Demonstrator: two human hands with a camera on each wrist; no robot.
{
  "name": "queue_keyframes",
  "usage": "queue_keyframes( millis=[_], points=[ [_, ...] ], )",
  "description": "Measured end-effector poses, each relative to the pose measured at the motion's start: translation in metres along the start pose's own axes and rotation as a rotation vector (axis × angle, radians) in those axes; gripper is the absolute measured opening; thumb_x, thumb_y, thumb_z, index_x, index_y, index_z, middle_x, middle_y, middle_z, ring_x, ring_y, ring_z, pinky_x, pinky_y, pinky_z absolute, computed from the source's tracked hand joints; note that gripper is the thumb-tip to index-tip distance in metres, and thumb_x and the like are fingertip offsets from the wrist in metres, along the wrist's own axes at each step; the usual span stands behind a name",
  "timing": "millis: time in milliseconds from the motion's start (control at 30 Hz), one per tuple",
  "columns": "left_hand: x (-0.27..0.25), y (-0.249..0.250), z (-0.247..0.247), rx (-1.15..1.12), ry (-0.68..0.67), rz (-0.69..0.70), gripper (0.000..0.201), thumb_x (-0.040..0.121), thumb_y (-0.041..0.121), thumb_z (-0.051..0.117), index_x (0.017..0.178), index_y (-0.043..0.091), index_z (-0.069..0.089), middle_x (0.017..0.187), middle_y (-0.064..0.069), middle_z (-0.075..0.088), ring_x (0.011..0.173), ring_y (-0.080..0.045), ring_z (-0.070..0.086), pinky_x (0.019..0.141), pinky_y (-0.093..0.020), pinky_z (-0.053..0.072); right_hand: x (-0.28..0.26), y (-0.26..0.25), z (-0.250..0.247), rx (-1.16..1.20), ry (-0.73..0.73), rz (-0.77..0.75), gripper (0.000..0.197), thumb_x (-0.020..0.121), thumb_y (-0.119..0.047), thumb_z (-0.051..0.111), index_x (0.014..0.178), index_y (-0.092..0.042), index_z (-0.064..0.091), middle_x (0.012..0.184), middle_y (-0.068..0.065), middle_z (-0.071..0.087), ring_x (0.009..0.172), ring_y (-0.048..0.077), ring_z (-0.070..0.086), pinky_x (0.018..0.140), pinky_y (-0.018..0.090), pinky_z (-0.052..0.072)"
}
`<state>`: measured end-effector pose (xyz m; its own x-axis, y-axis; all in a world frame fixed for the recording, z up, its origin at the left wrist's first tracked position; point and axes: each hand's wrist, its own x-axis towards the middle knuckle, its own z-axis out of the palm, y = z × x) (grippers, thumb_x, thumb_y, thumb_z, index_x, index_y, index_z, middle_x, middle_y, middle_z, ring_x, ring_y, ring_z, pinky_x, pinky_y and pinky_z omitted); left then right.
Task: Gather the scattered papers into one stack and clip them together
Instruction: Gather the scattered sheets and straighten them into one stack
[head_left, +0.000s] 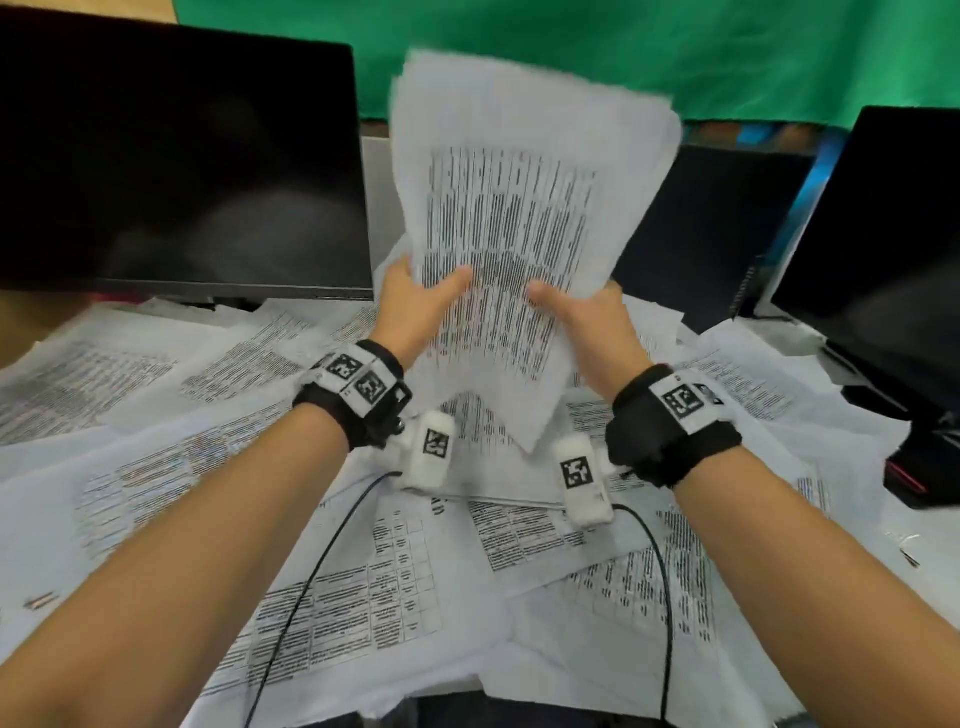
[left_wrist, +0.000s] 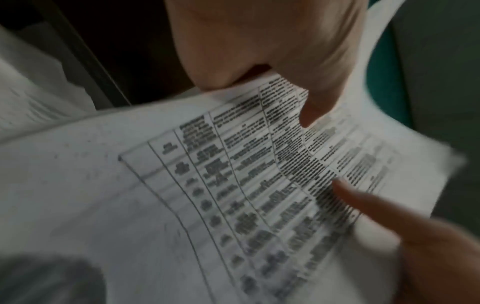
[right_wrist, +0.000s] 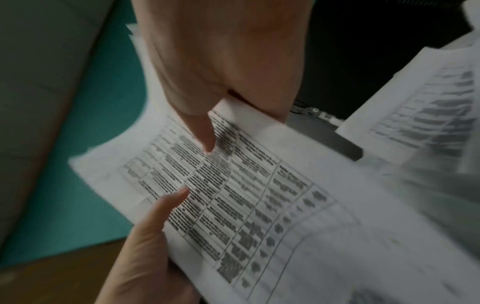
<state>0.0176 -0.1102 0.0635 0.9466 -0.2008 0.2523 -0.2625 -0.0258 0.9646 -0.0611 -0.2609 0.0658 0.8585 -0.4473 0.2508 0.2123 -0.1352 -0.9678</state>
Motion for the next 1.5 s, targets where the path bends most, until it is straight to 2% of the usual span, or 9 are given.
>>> queue_keyframes(
  millis=[67,267,467,667,800,967,1067,1200,1500],
  points=[
    [0.004,0.01,-0.002,-0.09,0.018,0.025,0.023,0.088,0.026,0.066,0.103,0.025,0.049,0.098,0.016,0.055,0.09,0.006,0.054,0.078,-0.01,0.043,0.008,-0.003,-0.001,0.023,0.034,-0.003,0.054,0.081,-0.028,0.077,0.129,-0.015,0.056,0.124,0.0,0.066,0.116,0.018,0.062,0.104,0.042,0.048],
    [0.017,-0.048,-0.024,0.252,-0.176,-0.285,0.062,0.081,0.048,0.064,0.131,0.015,0.047,0.124,0.003,0.059,0.11,-0.016,0.057,0.096,-0.035,0.046,0.017,0.038,-0.006,-0.122,0.117,0.124,0.018,0.09,-0.013,0.068,0.107,-0.016,0.063,0.105,-0.001,0.07,0.096,0.016,0.067,0.095,0.037,0.053],
    [-0.002,-0.09,-0.018,0.722,-0.266,-0.483,0.041,0.093,0.011,0.052,0.125,-0.013,0.048,0.126,-0.025,0.057,0.116,-0.036,0.055,0.091,-0.037,0.045,0.047,0.127,-0.009,-0.359,0.226,0.382,0.012,0.082,-0.015,0.073,0.094,-0.015,0.069,0.112,0.017,0.07,0.106,0.035,0.065,0.098,0.045,0.051],
    [-0.002,-0.087,-0.013,0.739,-0.287,-0.487,0.04,0.091,0.005,0.042,0.13,-0.006,0.041,0.128,-0.021,0.052,0.112,-0.032,0.054,0.091,-0.037,0.05,0.056,0.117,-0.011,-0.373,0.337,0.396,0.011,0.092,-0.018,0.061,0.098,-0.011,0.067,0.117,0.015,0.067,0.108,0.034,0.063,0.098,0.042,0.051],
    [-0.004,-0.086,-0.012,0.791,-0.372,-0.464,0.033,0.097,0.002,0.034,0.125,-0.01,0.049,0.119,-0.019,0.055,0.107,-0.031,0.055,0.079,-0.03,0.048,0.037,0.1,-0.005,-0.614,0.093,0.597,0.066,0.101,-0.038,0.047,0.146,0.008,0.03,0.147,0.022,0.043,0.133,0.038,0.045,0.107,0.037,0.038],
    [-0.016,-0.081,0.005,0.72,-0.418,-0.529,0.027,0.098,0.006,0.037,0.119,-0.001,0.052,0.088,-0.009,0.05,0.087,-0.019,0.05,0.077,-0.027,0.045,0.027,0.105,0.013,-0.661,-0.108,0.613,0.083,0.096,-0.022,0.058,0.151,0.005,0.003,0.157,0.02,0.024,0.143,0.033,0.03,0.113,0.034,0.03],
    [-0.008,-0.075,-0.019,0.627,-0.344,-0.541,0.047,0.096,0.022,0.049,0.137,0.0,0.038,0.13,-0.015,0.05,0.119,-0.029,0.05,0.095,-0.031,0.043,0.033,0.098,0.023,-0.857,0.046,0.477,0.1,0.09,-0.033,0.063,0.155,-0.01,-0.01,0.161,0.022,0.0,0.149,0.038,0.008,0.121,0.047,0.018],
    [0.015,-0.064,-0.1,0.562,-0.073,-0.525,0.054,0.091,0.029,0.056,0.137,0.006,0.04,0.136,-0.012,0.046,0.122,-0.031,0.047,0.102,-0.038,0.042,0.032,0.078,0.066,-0.444,0.112,0.158,0.08,0.09,-0.021,0.063,0.155,-0.013,0.016,0.155,0.015,0.024,0.141,0.031,0.031,0.115,0.041,0.03],
    [-0.023,-0.095,-0.254,1.151,-0.197,-0.647,0.077,0.089,0.049,0.057,0.147,0.009,0.028,0.155,-0.008,0.026,0.141,-0.026,0.028,0.111,-0.035,0.027,-0.027,0.104,0.182,0.144,-0.132,0.556,0.082,0.091,-0.015,0.061,0.156,-0.016,0.012,0.158,0.006,0.026,0.141,0.027,0.032,0.11,0.043,0.029]
  ],
)
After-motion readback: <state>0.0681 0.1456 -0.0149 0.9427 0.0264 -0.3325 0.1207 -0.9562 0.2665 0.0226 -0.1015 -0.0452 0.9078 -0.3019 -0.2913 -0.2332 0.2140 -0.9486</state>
